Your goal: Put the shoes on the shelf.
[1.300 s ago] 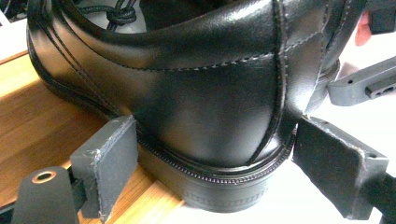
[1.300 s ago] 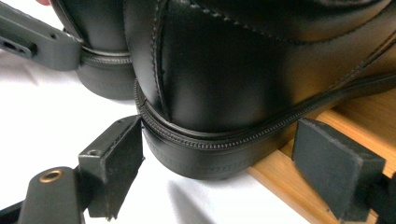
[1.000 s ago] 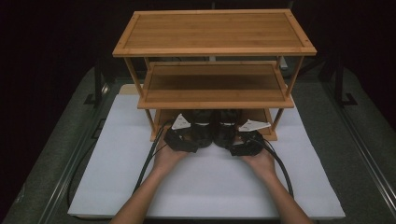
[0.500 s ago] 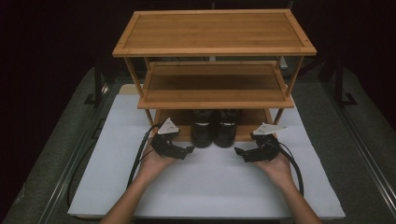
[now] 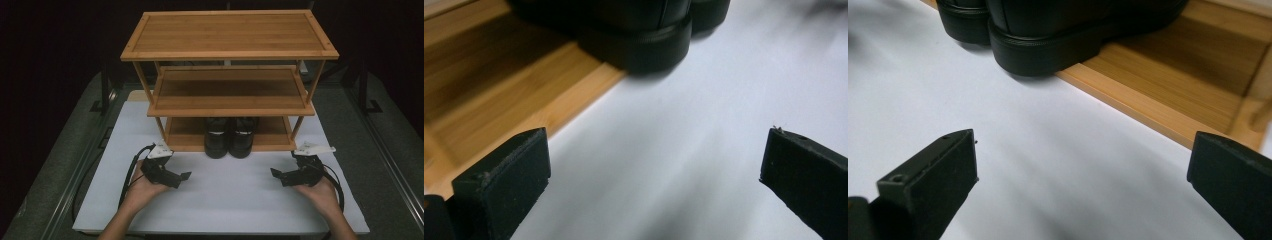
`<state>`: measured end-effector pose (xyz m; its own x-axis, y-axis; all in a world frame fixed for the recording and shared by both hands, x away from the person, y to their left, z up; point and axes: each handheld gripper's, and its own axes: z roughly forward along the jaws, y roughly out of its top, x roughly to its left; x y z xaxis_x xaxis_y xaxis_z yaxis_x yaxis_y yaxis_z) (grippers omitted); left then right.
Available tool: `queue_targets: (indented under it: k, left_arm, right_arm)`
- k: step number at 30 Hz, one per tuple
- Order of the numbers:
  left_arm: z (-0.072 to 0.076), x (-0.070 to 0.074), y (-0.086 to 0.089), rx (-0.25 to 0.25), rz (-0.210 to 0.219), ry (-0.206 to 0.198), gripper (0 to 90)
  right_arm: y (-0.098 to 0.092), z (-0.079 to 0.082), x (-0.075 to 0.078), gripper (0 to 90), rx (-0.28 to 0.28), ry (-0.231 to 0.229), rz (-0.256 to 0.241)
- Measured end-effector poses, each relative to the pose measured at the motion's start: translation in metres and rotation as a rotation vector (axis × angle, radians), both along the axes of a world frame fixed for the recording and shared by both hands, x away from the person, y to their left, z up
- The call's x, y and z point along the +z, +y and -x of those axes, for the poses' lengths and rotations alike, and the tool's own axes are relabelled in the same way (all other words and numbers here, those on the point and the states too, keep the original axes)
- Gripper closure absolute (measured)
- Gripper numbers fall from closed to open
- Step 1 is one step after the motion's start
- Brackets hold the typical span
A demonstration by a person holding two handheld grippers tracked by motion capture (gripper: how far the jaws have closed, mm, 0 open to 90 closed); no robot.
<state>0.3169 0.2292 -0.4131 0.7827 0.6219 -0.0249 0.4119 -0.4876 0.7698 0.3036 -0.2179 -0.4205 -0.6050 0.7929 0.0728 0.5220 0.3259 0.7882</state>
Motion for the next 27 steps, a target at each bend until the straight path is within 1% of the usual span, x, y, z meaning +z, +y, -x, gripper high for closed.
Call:
queue_targets:
  k: [1,3,6,12,17,18,22,25,26,27]
  left_arm:
    - [0.002,-0.001,0.003,0.005,0.004,0.000,0.0]
    - [0.009,-0.001,0.012,0.014,-0.001,0.004,0.0]
    - [0.019,-0.003,0.028,0.036,0.004,0.004,0.0]
    - [0.035,-0.009,0.051,0.067,-0.009,0.006,0.0]
    - [0.050,-0.016,0.070,0.096,-0.042,0.017,0.0]
    - [0.054,-0.018,0.075,0.100,-0.055,0.021,0.0]
    - [0.065,-0.025,0.090,0.133,-0.081,0.029,0.0]
    - [0.070,-0.029,0.098,0.153,-0.098,0.020,0.0]
    - [0.071,-0.031,0.101,0.158,-0.113,0.018,0.0]
    - [0.072,-0.032,0.102,0.159,-0.113,0.022,0.0]
  right_arm:
    - [-0.004,0.005,0.000,0.0,-0.002,-0.016,-0.003]
    - [-0.009,0.010,-0.002,0.0,-0.011,-0.006,-0.003]
    - [-0.016,0.018,-0.003,0.0,-0.021,-0.007,-0.001]
    - [-0.028,0.033,-0.010,0.0,-0.029,-0.007,0.026]
    - [-0.036,0.046,-0.016,0.0,-0.030,0.007,0.052]
    - [-0.038,0.048,-0.017,0.0,-0.032,0.009,0.058]
    - [-0.045,0.058,-0.023,0.0,-0.044,0.036,0.085]
    - [-0.051,0.064,-0.029,0.0,-0.056,0.056,0.115]
    - [-0.052,0.065,-0.031,0.0,-0.062,0.059,0.123]
    - [-0.053,0.066,-0.034,0.0,-0.067,0.074,0.137]
